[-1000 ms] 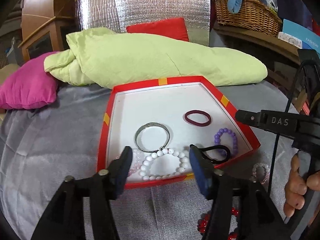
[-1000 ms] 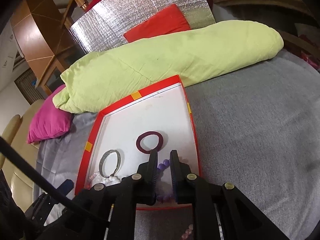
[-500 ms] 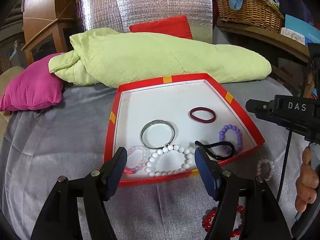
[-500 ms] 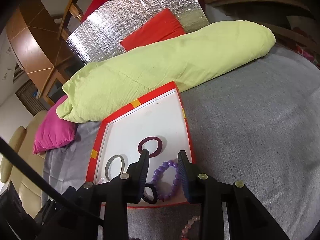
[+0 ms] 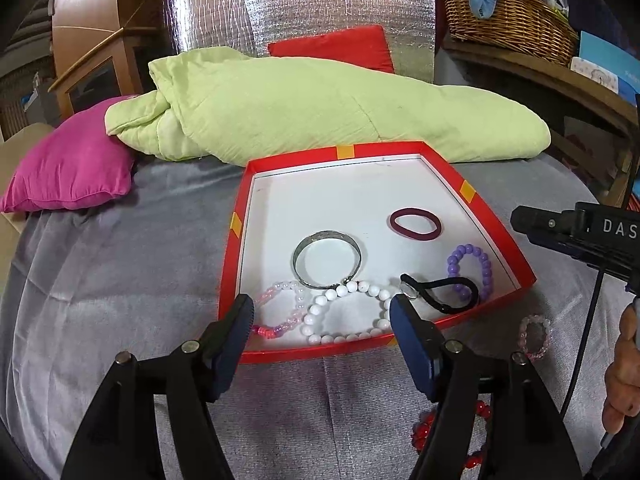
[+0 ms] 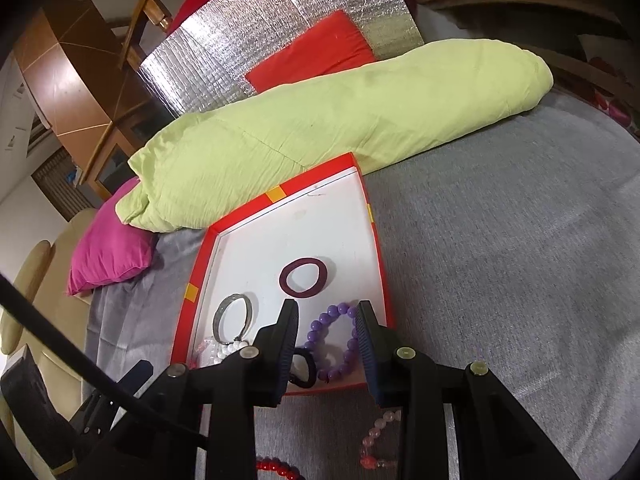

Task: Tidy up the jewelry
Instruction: 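Lift both open tools away from the box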

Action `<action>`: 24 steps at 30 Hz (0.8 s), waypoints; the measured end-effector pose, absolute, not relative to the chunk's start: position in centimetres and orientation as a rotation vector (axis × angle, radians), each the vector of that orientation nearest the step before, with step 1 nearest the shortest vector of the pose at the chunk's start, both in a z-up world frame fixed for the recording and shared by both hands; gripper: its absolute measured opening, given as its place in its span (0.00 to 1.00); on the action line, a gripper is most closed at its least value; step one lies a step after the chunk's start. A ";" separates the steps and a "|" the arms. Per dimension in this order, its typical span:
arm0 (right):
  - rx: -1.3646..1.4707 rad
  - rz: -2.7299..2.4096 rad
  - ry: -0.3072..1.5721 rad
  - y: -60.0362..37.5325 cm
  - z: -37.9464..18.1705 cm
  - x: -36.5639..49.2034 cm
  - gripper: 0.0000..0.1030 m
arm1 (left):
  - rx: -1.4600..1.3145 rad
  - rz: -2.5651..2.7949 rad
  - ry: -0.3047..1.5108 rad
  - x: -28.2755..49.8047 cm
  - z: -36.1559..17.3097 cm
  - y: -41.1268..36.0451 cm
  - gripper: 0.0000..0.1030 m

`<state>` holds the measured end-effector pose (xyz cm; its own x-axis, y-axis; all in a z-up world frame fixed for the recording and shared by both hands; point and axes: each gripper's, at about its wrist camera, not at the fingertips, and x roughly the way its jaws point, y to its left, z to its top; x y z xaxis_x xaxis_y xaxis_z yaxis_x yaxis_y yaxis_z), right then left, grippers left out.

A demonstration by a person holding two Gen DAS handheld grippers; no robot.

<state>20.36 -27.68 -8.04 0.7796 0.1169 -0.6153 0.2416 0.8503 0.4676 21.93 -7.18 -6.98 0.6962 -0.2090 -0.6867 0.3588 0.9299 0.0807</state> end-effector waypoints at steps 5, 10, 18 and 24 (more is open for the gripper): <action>0.564 -0.066 0.682 -27.7 -7.9 20.1 0.31 | 0.213 -0.319 0.733 21.8 -6.7 -6.9 0.69; 0.562 -0.061 0.680 -27.6 -7.7 19.8 0.31 | 0.222 -0.320 0.723 21.3 -6.4 -6.5 0.69; 0.552 -0.052 0.679 -27.4 -7.3 19.3 0.31 | 0.234 -0.326 0.714 20.7 -6.2 -5.8 0.69; 0.529 -0.054 0.678 -27.5 -7.0 18.1 0.31 | 0.229 -0.332 0.702 19.9 -5.9 -5.1 0.69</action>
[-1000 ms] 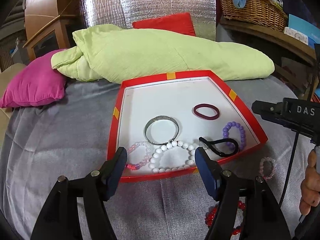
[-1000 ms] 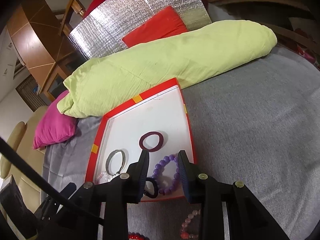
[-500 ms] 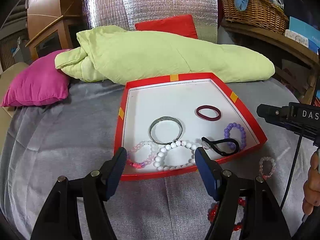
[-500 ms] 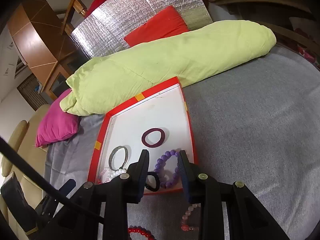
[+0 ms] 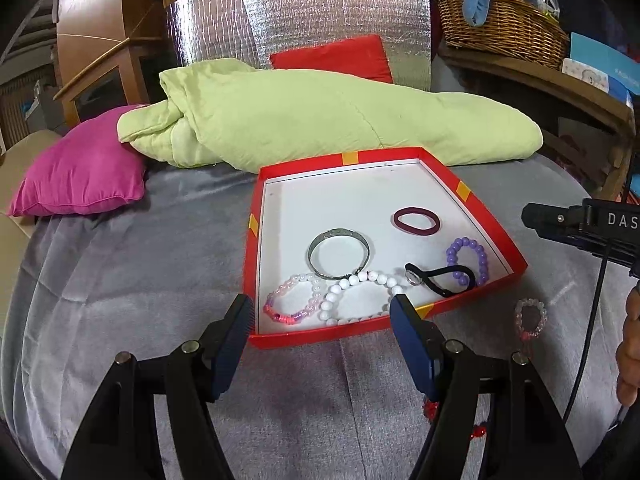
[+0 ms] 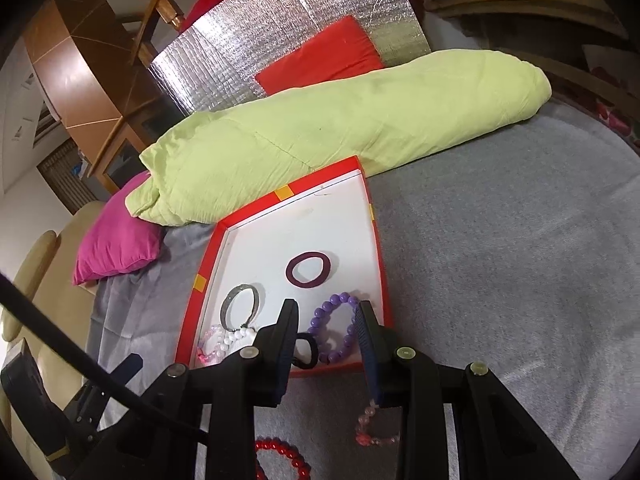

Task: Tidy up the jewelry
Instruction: 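Lift both open tools away from the box, then move the left tool toward the red bead bracelet while the right tool approaches the pink bracelet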

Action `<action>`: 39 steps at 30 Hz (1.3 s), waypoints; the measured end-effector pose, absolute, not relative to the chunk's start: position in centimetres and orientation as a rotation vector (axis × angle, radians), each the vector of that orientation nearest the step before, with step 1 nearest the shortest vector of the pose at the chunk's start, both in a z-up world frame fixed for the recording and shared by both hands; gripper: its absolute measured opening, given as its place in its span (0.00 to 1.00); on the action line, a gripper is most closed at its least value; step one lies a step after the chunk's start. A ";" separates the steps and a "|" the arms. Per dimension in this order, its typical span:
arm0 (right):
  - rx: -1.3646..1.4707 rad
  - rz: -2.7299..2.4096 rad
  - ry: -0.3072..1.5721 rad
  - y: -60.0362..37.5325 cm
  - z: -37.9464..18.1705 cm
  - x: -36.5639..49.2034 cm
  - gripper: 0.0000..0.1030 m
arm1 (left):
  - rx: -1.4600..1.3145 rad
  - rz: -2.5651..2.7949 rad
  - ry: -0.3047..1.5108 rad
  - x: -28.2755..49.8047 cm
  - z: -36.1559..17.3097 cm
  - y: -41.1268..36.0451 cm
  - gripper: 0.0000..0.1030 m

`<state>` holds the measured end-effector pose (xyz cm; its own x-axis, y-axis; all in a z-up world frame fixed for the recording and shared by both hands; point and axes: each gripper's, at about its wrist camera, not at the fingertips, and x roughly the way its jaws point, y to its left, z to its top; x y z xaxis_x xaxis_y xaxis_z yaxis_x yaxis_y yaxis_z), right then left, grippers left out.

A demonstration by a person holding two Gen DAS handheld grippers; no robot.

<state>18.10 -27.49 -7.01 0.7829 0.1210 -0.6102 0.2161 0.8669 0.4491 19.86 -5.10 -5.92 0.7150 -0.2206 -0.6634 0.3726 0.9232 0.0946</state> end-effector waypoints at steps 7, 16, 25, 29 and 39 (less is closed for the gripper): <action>0.499 -0.069 0.671 -27.9 -6.6 16.0 0.31 | 0.233 -0.333 0.693 18.8 -5.8 -4.4 0.69; 0.469 -0.076 0.705 -27.6 -7.0 14.4 0.31 | 0.242 -0.346 0.693 18.1 -5.8 -4.1 0.69; 0.431 -0.062 0.765 -26.9 -8.2 12.6 0.31 | 0.269 -0.439 0.711 16.0 -6.1 -4.8 0.69; 0.417 -0.053 0.779 -26.7 -8.4 11.8 0.31 | 0.292 -0.466 0.729 15.0 -6.7 -5.5 0.69; 0.410 -0.041 0.828 -26.7 -9.4 11.4 0.31 | 0.356 -0.525 0.759 13.6 -8.0 -7.1 0.69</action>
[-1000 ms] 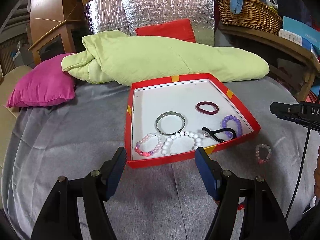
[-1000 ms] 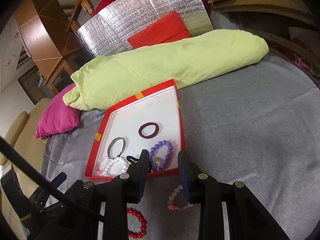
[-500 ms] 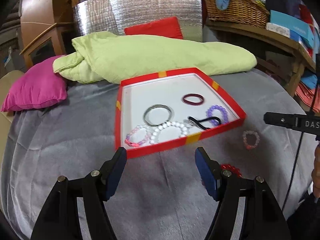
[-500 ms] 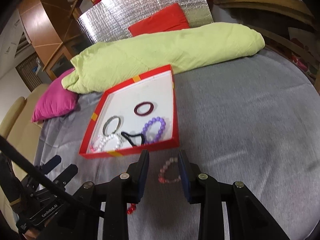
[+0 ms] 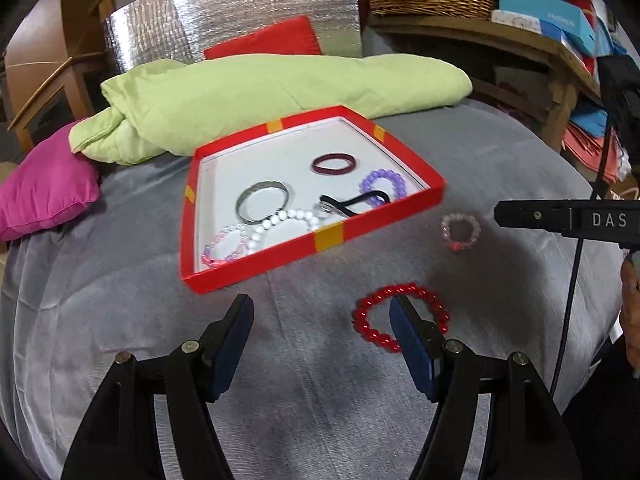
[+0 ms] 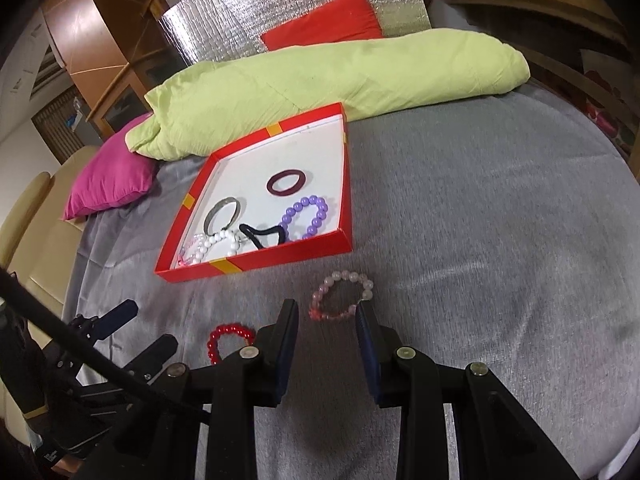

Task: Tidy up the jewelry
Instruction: 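Move the left tool toward the red bead bracelet while the right tool approaches the pink bracelet, then grasp the red bead bracelet with the left tool while the right tool grasps the pink bracelet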

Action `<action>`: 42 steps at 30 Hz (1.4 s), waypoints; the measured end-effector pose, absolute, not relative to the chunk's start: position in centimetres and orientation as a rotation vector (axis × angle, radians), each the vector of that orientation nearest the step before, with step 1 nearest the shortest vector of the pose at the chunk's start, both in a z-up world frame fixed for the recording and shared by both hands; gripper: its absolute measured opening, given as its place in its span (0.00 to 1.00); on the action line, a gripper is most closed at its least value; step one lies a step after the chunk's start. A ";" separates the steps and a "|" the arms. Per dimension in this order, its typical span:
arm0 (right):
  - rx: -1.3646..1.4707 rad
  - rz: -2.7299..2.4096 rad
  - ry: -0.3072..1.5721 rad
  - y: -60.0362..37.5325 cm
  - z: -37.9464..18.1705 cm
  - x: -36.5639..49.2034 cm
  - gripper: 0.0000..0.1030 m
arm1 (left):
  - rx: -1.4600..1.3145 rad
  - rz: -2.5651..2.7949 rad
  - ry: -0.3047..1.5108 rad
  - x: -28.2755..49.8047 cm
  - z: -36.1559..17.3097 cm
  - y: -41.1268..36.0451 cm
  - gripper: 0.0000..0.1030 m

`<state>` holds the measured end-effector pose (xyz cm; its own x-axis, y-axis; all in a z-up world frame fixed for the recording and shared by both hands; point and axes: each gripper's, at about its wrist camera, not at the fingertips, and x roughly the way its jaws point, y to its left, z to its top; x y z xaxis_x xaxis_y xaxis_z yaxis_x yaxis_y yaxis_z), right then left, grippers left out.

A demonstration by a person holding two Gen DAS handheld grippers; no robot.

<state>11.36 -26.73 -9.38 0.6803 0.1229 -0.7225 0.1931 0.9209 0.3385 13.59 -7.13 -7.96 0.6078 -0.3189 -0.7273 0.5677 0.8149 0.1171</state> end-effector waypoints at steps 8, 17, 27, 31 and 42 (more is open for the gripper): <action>0.420 -0.071 0.879 -27.7 -10.9 11.9 0.31 | 0.332 -0.546 0.803 14.1 -8.6 -7.5 0.69; 0.405 -0.079 0.906 -27.3 -11.8 12.9 0.31 | 0.345 -0.597 0.850 13.8 -9.6 -8.5 0.69; 0.408 -0.090 0.912 -27.2 -12.5 14.3 0.52 | 0.294 -0.691 0.941 13.8 -11.0 -9.7 0.69; 0.398 -0.091 0.909 -27.0 -12.5 14.8 0.52 | 0.260 -0.724 0.982 13.9 -11.7 -10.2 0.69; 0.400 -0.084 0.899 -27.2 -12.5 15.4 0.52 | 0.218 -0.682 0.969 14.7 -12.5 -10.5 0.69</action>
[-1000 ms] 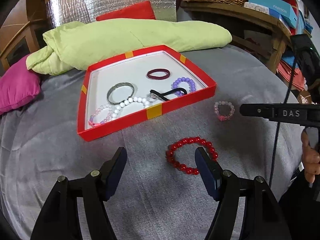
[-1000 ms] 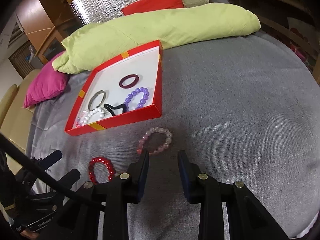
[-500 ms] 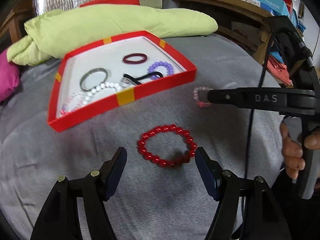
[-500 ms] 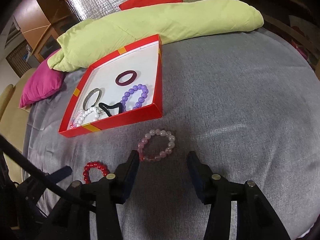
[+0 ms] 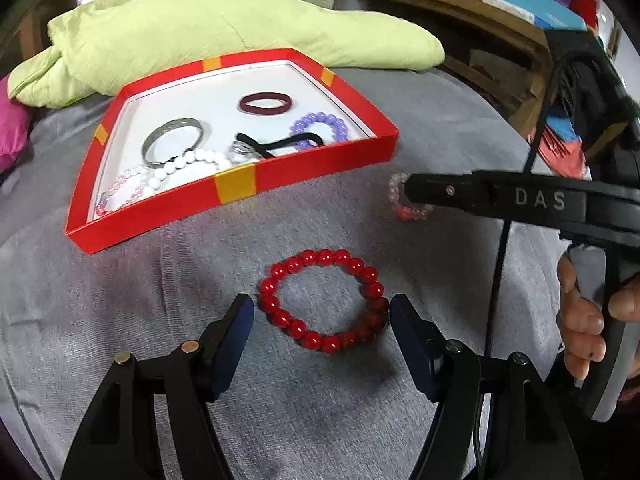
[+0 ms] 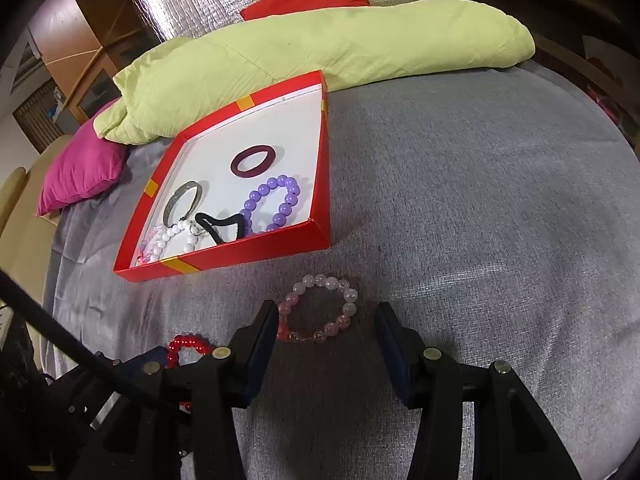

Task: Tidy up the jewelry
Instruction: 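Grasp the red bead bracelet with the left tool while the right tool grasps the pink bracelet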

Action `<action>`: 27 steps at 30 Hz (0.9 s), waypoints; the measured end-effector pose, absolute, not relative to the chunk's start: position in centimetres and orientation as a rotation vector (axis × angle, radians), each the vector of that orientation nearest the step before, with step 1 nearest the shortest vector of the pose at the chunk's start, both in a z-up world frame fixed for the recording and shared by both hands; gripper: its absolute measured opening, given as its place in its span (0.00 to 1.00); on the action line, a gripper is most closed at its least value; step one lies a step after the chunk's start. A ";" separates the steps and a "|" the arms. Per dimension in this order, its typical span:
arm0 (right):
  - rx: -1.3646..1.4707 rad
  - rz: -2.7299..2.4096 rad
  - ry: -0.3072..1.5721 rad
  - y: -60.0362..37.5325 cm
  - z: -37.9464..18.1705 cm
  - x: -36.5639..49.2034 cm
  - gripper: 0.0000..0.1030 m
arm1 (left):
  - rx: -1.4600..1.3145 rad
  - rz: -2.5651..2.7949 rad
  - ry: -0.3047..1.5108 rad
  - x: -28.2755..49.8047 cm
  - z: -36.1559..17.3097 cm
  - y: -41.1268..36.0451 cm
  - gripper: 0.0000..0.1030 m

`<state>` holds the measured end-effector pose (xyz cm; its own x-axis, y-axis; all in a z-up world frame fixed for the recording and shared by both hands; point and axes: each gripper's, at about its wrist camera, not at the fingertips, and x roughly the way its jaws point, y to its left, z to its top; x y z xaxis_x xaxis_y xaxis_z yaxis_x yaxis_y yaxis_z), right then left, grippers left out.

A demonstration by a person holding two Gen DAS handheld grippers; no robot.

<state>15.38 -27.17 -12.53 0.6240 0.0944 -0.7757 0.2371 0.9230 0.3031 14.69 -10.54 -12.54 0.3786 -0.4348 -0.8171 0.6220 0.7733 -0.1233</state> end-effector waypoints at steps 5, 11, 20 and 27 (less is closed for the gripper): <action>0.386 -0.086 0.897 -26.9 -12.5 15.8 0.52 | 0.190 -0.639 0.967 15.5 -12.6 -9.3 0.44; 0.359 -0.083 0.898 -26.1 -12.6 16.4 0.59 | 0.146 -0.588 0.981 16.8 -12.6 -7.4 0.22; 0.254 -0.097 0.899 -24.4 -12.9 16.8 0.59 | 0.110 -0.550 0.998 17.6 -12.5 -5.5 0.21; 0.108 -0.144 0.884 -23.6 -13.2 16.7 0.32 | 0.125 -0.545 1.001 17.6 -12.6 -6.1 0.21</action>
<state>16.72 -23.59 -13.16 0.6254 -0.0810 -0.7761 0.1703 0.9848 0.0344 17.64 -6.09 -12.62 0.4185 -0.3769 -0.8263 0.4893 0.8601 -0.1445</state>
